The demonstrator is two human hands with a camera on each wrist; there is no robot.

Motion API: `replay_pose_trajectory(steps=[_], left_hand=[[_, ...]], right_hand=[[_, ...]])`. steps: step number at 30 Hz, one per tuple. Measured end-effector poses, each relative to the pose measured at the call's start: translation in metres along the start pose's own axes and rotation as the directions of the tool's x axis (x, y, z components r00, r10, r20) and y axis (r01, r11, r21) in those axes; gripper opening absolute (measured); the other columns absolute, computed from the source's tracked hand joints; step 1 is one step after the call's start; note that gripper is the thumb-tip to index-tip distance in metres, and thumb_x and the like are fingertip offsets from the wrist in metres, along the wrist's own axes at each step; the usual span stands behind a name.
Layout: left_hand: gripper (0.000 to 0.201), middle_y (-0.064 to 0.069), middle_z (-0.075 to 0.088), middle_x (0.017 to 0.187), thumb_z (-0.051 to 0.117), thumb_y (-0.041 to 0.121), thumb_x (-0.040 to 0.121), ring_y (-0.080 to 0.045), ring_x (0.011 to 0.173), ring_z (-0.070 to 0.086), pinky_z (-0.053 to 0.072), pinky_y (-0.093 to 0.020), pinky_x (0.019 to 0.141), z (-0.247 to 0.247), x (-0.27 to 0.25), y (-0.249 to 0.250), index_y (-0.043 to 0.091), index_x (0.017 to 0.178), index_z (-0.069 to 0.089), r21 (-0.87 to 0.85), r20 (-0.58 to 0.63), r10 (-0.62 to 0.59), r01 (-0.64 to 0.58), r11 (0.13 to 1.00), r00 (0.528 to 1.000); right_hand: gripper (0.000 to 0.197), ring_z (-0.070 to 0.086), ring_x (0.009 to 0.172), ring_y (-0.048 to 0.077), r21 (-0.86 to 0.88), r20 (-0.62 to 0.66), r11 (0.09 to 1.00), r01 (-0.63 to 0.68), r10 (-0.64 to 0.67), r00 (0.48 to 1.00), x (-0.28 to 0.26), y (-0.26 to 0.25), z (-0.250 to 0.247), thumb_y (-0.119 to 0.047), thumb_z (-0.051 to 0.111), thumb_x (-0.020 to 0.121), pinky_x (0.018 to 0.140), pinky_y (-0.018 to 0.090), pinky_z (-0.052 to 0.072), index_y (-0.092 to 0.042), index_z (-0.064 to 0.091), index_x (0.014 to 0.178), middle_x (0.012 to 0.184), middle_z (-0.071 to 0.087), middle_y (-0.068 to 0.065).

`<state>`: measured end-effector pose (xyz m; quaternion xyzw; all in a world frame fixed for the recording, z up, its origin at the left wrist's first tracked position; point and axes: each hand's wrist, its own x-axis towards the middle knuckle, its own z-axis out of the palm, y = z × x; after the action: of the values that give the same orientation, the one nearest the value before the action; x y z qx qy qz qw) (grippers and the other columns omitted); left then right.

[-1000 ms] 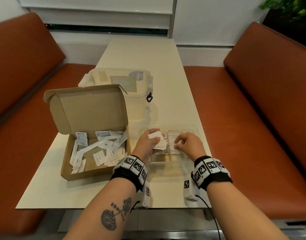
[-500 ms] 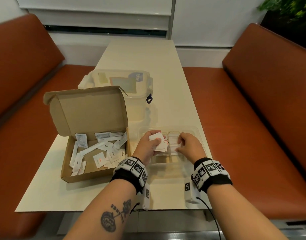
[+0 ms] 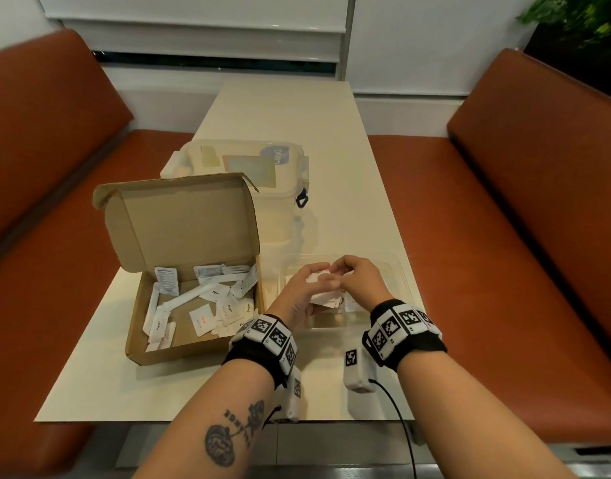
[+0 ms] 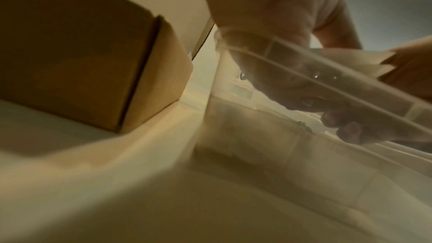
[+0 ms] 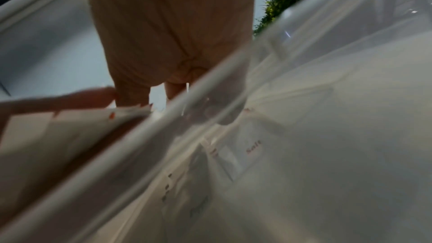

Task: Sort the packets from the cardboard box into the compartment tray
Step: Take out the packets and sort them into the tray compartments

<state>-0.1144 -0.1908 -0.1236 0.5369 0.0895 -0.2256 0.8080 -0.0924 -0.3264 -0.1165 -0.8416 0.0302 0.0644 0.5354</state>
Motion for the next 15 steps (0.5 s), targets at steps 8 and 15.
replay_pose_trajectory(steps=[8, 15], left_hand=[[0.060, -0.009, 0.064, 0.103, 0.062, -0.015, 0.080, -0.014, 0.080, 0.067, 0.055, -0.020, 0.060, -0.0019, 0.0023, -0.0022, 0.015, 0.129, 0.048, 0.035, -0.027, 0.015, -0.014, 0.999, 1.000], [0.059, -0.013, 0.060, 0.106, 0.057, -0.016, 0.083, -0.020, 0.081, 0.063, 0.052, -0.023, 0.052, -0.0006, -0.0012, -0.0016, 0.012, 0.133, 0.045, 0.066, 0.003, 0.006, -0.007, 0.998, 1.000]], right_hand=[[0.013, 0.054, 0.058, 0.018, 0.196, -0.074, 0.980, 0.023, -0.008, 0.997, -0.0016, 0.0032, -0.0066, -0.006, 0.074, 0.076, 0.058, 0.025, 0.045, -0.008, 0.062, 0.074, 0.064, 0.059, 0.006], [0.020, 0.053, 0.049, 0.004, 0.175, 0.039, 0.984, -0.017, 0.011, 0.999, -0.0051, 0.0036, -0.0047, -0.004, 0.078, 0.072, 0.045, 0.013, 0.042, -0.005, 0.065, 0.087, 0.064, 0.057, 0.000]])
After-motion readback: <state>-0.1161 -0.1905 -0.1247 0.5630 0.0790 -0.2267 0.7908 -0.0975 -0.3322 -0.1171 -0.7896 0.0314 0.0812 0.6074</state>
